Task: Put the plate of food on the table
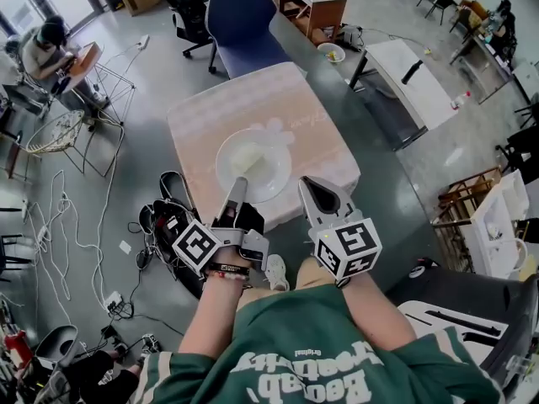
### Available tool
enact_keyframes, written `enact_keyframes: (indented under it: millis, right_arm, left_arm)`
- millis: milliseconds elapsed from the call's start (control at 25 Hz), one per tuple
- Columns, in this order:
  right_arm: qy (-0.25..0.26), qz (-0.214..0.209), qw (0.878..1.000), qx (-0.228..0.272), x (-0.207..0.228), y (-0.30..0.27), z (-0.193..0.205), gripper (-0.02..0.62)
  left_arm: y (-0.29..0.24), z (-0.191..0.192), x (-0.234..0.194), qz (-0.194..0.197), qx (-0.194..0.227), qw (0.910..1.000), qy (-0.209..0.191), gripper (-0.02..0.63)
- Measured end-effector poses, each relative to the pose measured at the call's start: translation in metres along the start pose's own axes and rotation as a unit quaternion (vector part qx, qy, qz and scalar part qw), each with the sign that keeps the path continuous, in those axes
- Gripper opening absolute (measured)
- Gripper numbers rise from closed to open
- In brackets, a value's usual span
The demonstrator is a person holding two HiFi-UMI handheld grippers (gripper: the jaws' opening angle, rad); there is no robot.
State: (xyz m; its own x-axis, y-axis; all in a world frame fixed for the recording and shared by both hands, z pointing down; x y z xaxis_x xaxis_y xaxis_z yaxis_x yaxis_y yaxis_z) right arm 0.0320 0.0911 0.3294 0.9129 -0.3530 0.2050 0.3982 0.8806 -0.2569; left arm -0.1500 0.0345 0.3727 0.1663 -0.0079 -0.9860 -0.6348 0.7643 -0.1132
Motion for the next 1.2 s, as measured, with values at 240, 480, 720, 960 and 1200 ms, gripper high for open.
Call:
enact_keyframes:
  millis: [240, 480, 720, 960, 1200]
  right_arm:
    - [0.006, -0.006, 1.000, -0.002, 0.008, -0.020, -0.007, 0.014]
    - [0.009, -0.020, 1.000, -0.002, 0.026, -0.047, -0.011, 0.014]
    - [0.016, -0.041, 0.999, -0.010, 0.056, -0.087, -0.019, 0.014]
    - [0.022, -0.066, 0.997, -0.020, 0.096, -0.139, -0.028, 0.014]
    - [0.028, -0.092, 0.995, -0.028, 0.135, -0.188, -0.034, 0.014]
  left_arm:
    - [-0.014, -0.010, -0.005, -0.007, 0.005, 0.9999, 0.011, 0.025]
    - [-0.034, -0.022, -0.015, -0.014, 0.019, 0.9996, 0.017, 0.025]
    - [-0.068, -0.039, -0.022, -0.018, 0.045, 0.9987, 0.013, 0.025]
    - [-0.116, -0.061, -0.030, -0.028, 0.078, 0.9965, 0.011, 0.025]
    - [-0.166, -0.076, -0.050, -0.033, 0.115, 0.9926, 0.020, 0.025]
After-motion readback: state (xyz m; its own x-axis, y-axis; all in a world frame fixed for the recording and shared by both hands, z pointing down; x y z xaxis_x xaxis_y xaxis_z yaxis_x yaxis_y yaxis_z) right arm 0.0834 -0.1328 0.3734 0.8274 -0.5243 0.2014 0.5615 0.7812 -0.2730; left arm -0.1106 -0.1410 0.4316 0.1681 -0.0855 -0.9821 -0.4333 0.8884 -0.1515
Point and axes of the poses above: the fingertips, and each gripper's own axes: y backward along the fingers, x to its right, z out of its underside, the point moved 6 cm from there along y, backward along the fingers, and after that the axes turned 6 degrees about -z, right-handed, at the moved point
